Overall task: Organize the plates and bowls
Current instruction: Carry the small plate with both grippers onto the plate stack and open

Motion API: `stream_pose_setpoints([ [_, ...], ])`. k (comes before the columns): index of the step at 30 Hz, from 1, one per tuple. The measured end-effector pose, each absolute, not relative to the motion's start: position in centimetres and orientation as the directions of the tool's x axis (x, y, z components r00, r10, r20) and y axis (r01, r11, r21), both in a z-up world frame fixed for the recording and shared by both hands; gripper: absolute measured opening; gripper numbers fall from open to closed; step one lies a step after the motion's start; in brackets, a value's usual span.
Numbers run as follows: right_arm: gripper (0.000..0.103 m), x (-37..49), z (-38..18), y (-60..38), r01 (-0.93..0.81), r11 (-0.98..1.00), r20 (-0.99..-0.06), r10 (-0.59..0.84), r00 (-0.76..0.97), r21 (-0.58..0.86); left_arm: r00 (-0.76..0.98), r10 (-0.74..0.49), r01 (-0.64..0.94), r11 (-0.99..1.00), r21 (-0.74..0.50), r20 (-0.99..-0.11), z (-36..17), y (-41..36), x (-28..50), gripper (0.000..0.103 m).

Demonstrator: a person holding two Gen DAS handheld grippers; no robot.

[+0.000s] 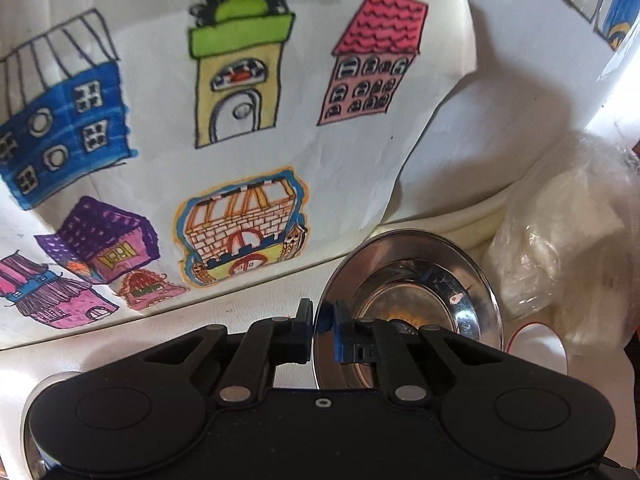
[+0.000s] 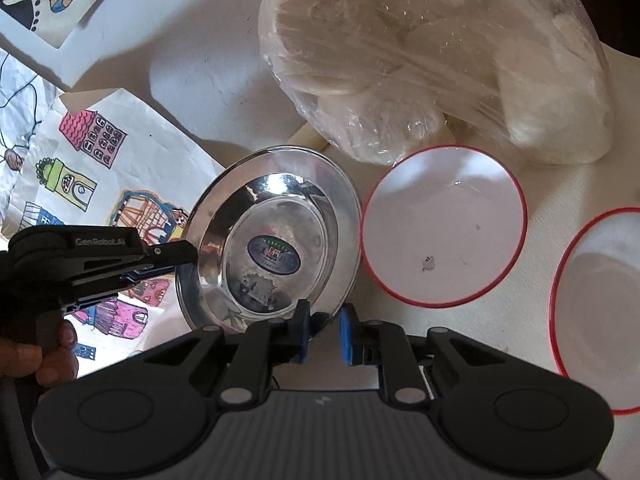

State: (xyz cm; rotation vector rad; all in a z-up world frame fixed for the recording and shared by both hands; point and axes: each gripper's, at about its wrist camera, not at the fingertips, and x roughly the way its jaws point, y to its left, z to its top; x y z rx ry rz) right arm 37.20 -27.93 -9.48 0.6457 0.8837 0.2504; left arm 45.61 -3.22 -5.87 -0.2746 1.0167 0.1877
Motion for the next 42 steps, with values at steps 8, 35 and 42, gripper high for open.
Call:
stream_pose_setpoints([
  [8, 0.018, 36.2, -8.4, -28.0, 0.050, 0.784, -0.619, 0.447, 0.645, 0.619, 0.548, 0.000, -0.269, 0.947, -0.176, -0.836, -4.0, -1.4, 43.5, 0.008],
  [35, 0.018, 31.1, -3.3, -23.7, -0.016, 0.824, -0.576, 0.410, 0.708, 0.567, 0.618, -0.036, -0.278, 0.924, -0.261, -0.785, 0.5, 5.3, 33.7, 0.006],
  [42, 0.018, 30.1, -2.5, -20.2, -0.071, 0.826, -0.566, 0.442, 0.696, 0.559, 0.625, 0.003, -0.324, 0.911, -0.256, -0.780, 1.2, 7.2, 31.3, 0.006],
])
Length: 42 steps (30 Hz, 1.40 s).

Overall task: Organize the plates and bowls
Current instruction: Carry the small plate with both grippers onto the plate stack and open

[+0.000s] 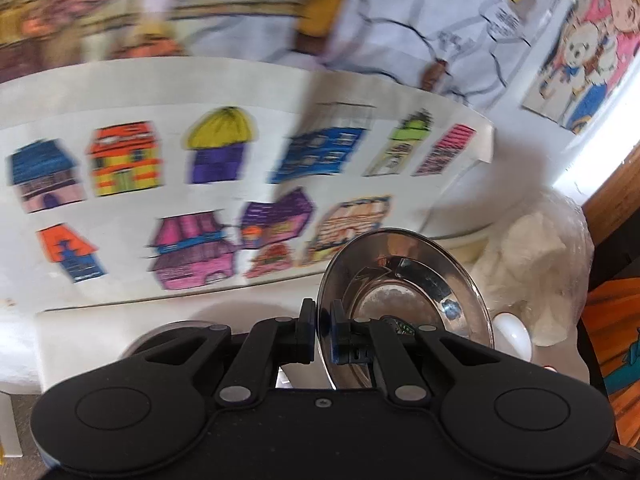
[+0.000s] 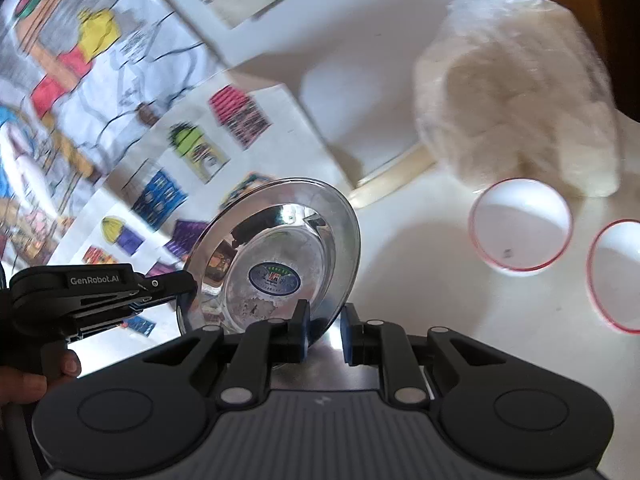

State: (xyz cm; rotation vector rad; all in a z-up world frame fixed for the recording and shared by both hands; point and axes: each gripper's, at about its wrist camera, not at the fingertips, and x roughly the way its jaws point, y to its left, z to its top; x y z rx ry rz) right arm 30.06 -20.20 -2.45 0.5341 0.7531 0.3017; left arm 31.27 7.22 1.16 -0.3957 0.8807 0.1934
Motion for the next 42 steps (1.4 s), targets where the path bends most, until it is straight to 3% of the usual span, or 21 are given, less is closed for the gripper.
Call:
stream_pose_setpoints([
  [19, 0.018, 27.5, -4.3, -9.9, -0.197, 0.829, -0.594, 0.521, 0.613, 0.523, 0.594, 0.078, -0.451, 0.856, -0.252, -0.800, 0.0, 14.6, 23.6, 0.006],
  [42, 0.019, 26.0, -8.6, -5.8, -0.142, 0.854, -0.678, 0.488, 0.550, 0.500, 0.519, 0.037, -0.428, 0.876, -0.223, -0.854, -4.7, 17.4, 22.1, 0.007],
])
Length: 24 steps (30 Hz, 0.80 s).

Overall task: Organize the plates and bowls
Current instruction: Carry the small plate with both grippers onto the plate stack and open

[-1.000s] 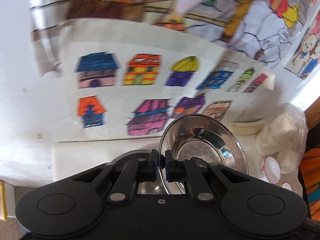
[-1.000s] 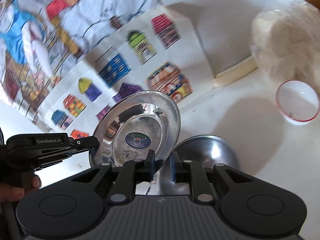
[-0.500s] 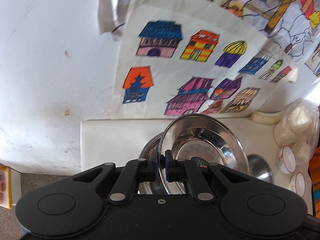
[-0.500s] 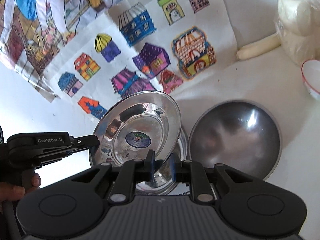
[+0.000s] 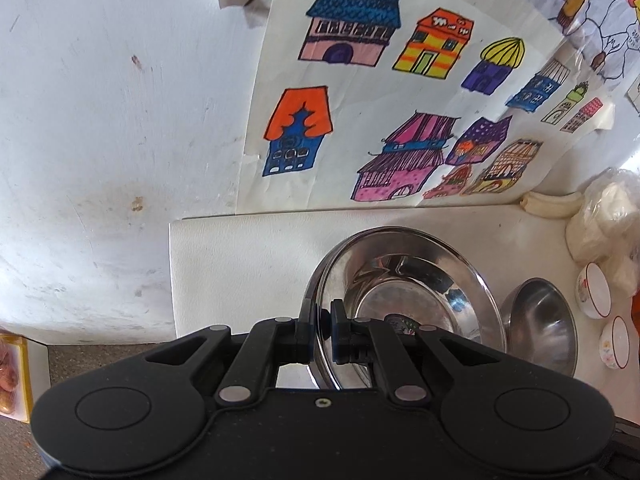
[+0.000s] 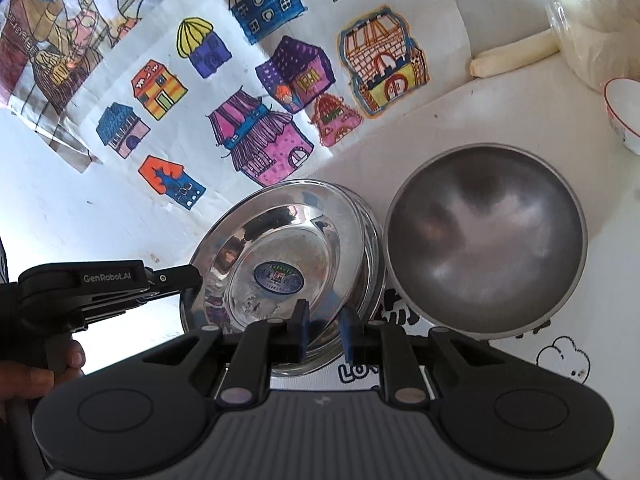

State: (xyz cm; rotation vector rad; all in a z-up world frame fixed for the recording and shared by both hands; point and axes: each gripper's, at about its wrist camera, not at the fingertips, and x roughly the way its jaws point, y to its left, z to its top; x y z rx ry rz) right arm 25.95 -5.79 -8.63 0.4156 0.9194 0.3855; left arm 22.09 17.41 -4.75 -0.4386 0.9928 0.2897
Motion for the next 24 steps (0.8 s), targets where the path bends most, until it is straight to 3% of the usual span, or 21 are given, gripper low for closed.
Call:
stream_pose_setpoints([
  [24, 0.019, 26.7, -8.9, -5.2, -0.106, 0.871, -0.706, 0.456, 0.543, 0.481, 0.494, 0.021, -0.397, 0.895, -0.204, -0.869, -6.3, 17.9, 23.3, 0.007],
])
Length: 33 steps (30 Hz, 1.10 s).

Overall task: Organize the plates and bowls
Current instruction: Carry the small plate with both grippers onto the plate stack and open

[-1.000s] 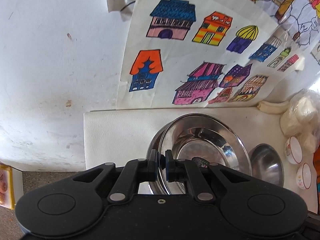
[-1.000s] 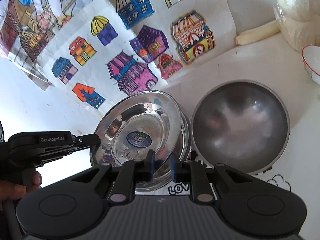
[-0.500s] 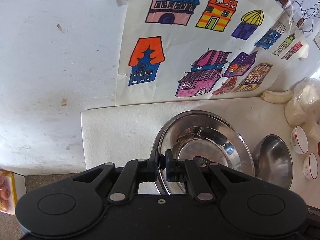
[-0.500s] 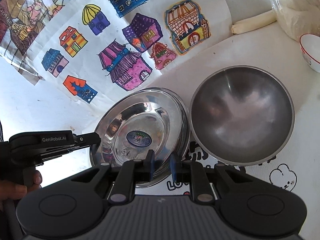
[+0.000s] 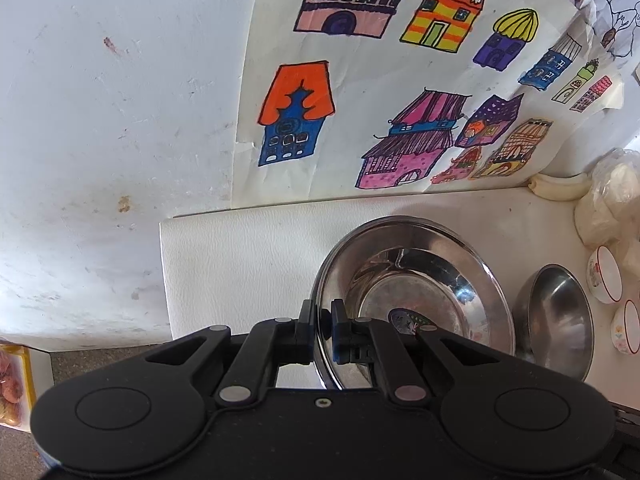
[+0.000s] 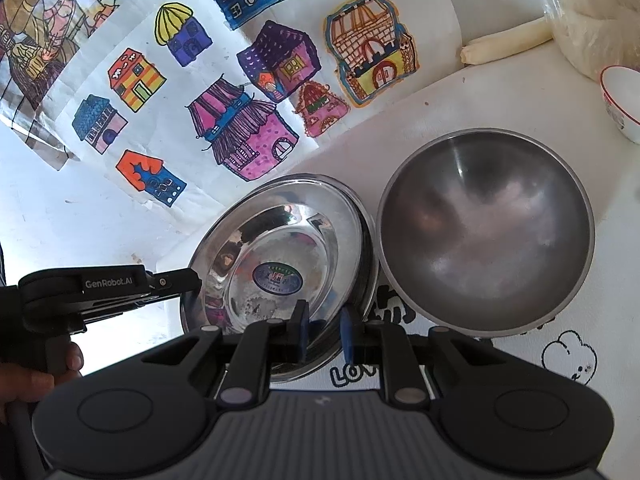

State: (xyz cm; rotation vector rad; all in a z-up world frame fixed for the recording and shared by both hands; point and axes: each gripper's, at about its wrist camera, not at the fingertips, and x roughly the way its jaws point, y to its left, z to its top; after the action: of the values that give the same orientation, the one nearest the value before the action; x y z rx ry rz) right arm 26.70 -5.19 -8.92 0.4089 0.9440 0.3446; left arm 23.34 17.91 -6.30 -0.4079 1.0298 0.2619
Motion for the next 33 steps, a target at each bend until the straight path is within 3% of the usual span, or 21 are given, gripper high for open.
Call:
stream_pose_setpoints([
  [11, 0.021, 26.8, -8.8, -5.0, -0.115, 0.867, -0.712, 0.467, 0.524, 0.484, 0.497, 0.017, -0.402, 0.891, -0.212, -0.868, -6.1, 17.7, 23.2, 0.006],
  [23, 0.034, 26.4, -7.9, -6.0, -0.145, 0.855, -0.695, 0.493, 0.524, 0.497, 0.515, 0.028, -0.402, 0.891, -0.213, -0.857, -4.4, 16.4, 23.2, 0.010],
  [26, 0.037, 26.1, -7.4, -6.6, -0.159, 0.850, -0.687, 0.504, 0.523, 0.502, 0.524, 0.030, -0.403, 0.889, -0.216, -0.851, -3.9, 15.8, 23.1, 0.015],
  [29, 0.048, 25.7, -6.4, -7.2, -0.189, 0.847, -0.671, 0.512, 0.536, 0.496, 0.536, 0.033, -0.403, 0.888, -0.221, -0.843, -3.3, 15.1, 23.1, 0.018],
  [33, 0.064, 25.1, -5.2, -8.7, -0.225, 0.855, -0.657, 0.505, 0.560, 0.466, 0.552, 0.041, -0.400, 0.889, -0.222, -0.833, -2.6, 13.7, 23.2, 0.046],
])
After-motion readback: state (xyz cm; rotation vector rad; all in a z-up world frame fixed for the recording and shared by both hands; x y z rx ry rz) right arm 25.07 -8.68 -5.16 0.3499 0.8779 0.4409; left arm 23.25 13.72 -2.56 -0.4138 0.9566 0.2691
